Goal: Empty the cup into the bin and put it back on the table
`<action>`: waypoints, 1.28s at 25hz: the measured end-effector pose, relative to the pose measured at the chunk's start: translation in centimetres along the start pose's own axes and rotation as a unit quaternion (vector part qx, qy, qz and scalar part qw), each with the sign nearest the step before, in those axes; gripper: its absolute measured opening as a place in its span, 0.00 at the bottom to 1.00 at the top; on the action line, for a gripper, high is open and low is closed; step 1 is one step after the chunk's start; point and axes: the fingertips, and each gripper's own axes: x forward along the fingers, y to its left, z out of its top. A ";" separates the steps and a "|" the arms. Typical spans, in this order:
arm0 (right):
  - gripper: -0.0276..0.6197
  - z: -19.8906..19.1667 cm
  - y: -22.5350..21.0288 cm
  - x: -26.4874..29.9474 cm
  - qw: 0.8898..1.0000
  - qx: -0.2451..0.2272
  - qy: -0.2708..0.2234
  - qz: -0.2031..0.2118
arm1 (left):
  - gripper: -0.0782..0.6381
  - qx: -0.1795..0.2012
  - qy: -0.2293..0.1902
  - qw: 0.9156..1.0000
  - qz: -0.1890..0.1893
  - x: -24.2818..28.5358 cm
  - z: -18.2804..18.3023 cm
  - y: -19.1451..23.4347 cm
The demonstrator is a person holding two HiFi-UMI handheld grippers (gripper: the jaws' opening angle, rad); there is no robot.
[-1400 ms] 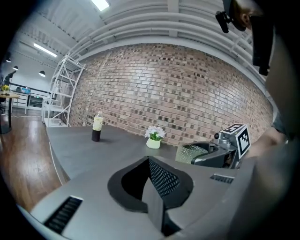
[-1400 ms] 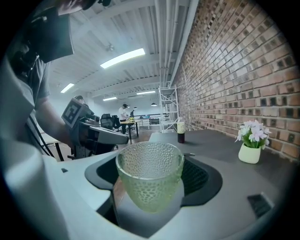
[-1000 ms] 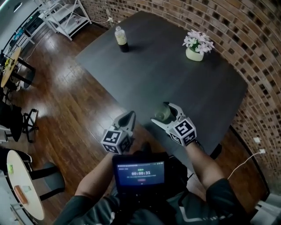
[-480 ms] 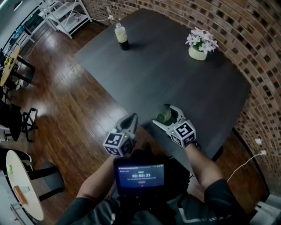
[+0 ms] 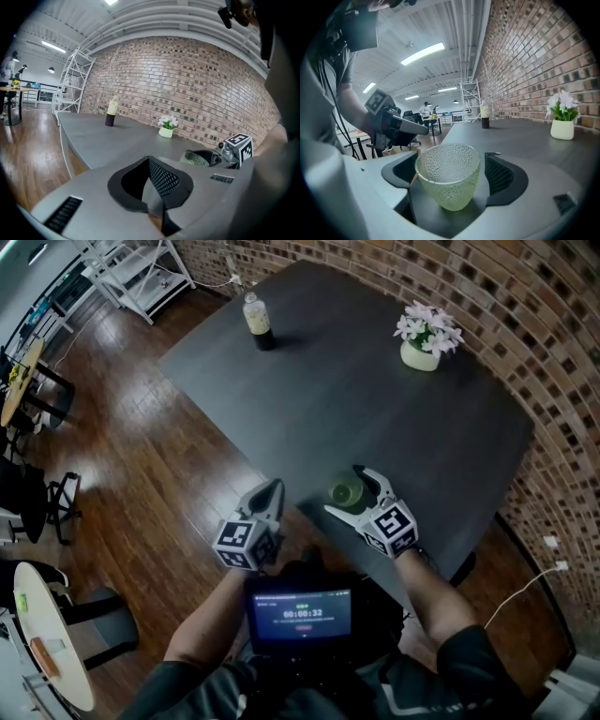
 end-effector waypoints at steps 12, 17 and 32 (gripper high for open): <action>0.74 7.1 1.5 -7.7 0.999 0.010 -0.045 -0.007 | 0.11 -0.016 -0.031 0.999 -0.003 -1.7 5.2 -1.5; 0.49 9.8 1.9 -11.8 0.998 0.004 -0.060 -0.022 | 0.11 -0.013 -0.042 0.998 -0.046 -1.8 6.8 -5.3; 0.04 13.2 0.5 -24.7 0.980 -0.009 -0.112 -0.162 | 0.11 0.011 -0.053 0.980 -0.194 -0.5 10.1 -18.8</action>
